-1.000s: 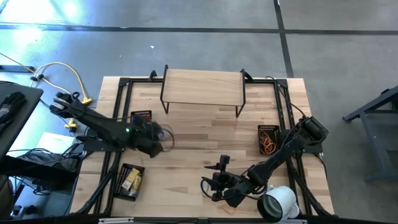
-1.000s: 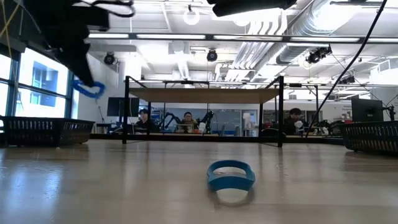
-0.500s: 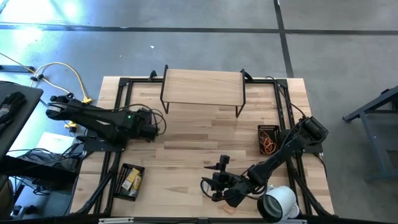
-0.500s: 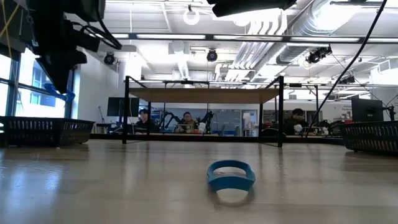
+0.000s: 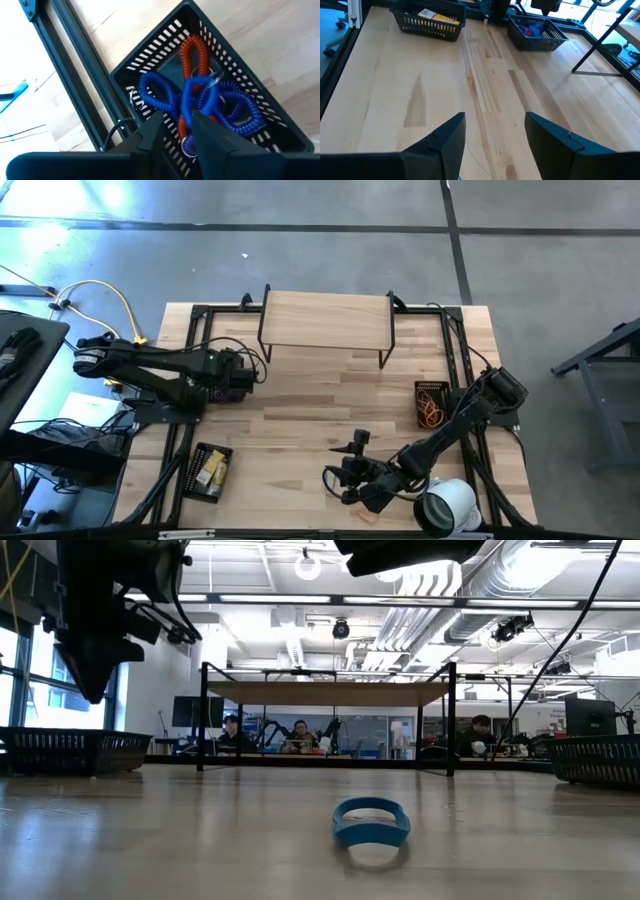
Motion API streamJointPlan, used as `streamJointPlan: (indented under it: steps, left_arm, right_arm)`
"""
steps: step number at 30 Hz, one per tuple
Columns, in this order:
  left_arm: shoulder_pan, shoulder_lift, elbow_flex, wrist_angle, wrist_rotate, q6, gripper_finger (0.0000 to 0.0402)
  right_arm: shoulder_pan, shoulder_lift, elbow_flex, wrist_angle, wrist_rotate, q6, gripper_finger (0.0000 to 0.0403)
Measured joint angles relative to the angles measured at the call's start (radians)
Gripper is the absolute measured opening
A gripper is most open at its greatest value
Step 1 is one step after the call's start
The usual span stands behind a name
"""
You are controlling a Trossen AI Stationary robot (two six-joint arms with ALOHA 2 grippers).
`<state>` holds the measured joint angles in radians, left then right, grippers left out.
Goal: Pick & Place Office Desk Supplies
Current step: Put the blue spring keychain into the top left black bin, then put the orange rubber band into the top right black bin
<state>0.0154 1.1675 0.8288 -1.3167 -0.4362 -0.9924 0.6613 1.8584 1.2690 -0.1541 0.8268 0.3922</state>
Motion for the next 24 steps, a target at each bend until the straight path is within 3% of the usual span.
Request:
streamJointPlan:
  steps: [8, 14, 17, 24]
  left_arm:
    - [0.0, 0.0, 0.0, 0.0, 0.003, 0.021, 0.0121]
    - [-0.001, -0.001, 0.031, 0.0, 0.224, 0.075, 0.0122]
    - [-0.021, -0.001, 0.048, 0.002, 0.252, 0.061, 0.0122]
    - [-0.117, -0.002, 0.05, 0.127, 0.249, 0.052, 0.0122]
  right_arm:
    - [0.0, 0.0, 0.0, 0.0, 0.002, -0.001, 0.0193]
    - [0.006, -0.032, 0.0, -0.057, -0.049, 0.023, 0.0193]
    - [0.01, -0.08, 0.0, -0.12, -0.212, 0.118, 0.0193]
    - [0.007, -0.124, 0.0, -0.197, -0.797, 0.347, 0.0193]
